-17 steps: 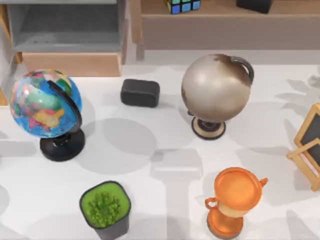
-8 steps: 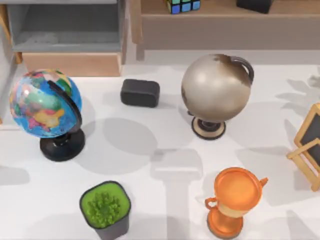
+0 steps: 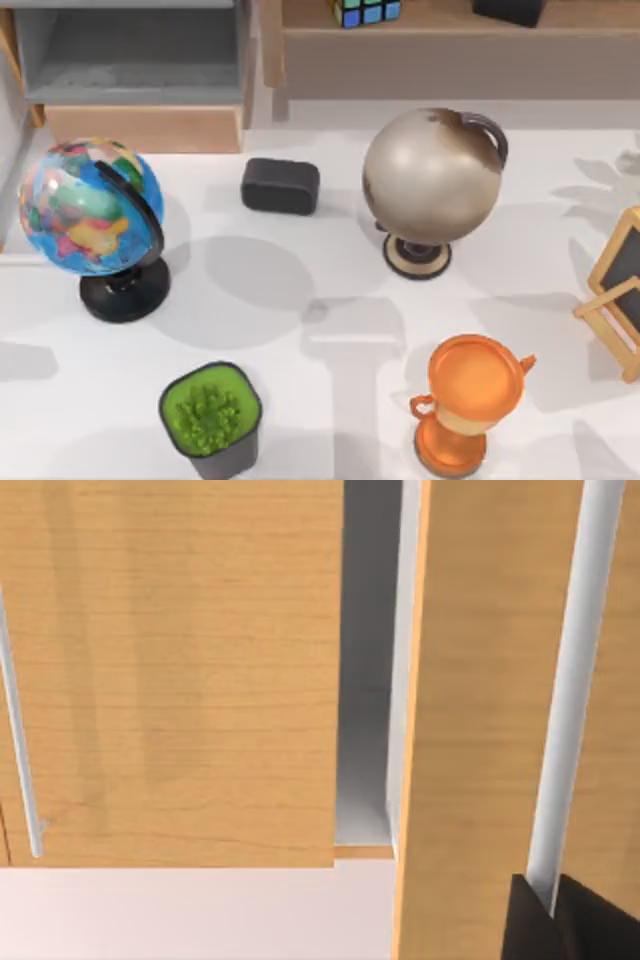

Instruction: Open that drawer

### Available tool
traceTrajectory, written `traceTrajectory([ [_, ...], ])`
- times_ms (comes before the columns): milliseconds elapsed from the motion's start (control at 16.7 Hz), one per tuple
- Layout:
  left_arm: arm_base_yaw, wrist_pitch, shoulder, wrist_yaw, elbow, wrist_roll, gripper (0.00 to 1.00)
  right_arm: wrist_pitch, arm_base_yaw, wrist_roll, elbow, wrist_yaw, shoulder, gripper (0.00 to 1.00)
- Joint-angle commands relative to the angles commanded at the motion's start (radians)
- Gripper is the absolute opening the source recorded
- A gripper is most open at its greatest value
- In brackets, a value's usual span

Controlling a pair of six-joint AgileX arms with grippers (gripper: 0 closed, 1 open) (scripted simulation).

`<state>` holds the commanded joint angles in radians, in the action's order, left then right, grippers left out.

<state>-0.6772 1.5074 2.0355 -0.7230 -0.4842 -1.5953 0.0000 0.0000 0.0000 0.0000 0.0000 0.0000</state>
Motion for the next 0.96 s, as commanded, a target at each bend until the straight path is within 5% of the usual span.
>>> traceTrajectory([
  [600, 0.0, 0.0, 0.0, 0.0, 0.0, 0.0, 0.98, 0.0, 0.0, 0.0, 0.0, 0.0, 0.0, 1.0],
  [960, 0.0, 0.0, 0.0, 0.0, 0.0, 0.0, 1.0, 0.0, 0.0, 0.0, 0.0, 0.0, 0.0, 1.0],
])
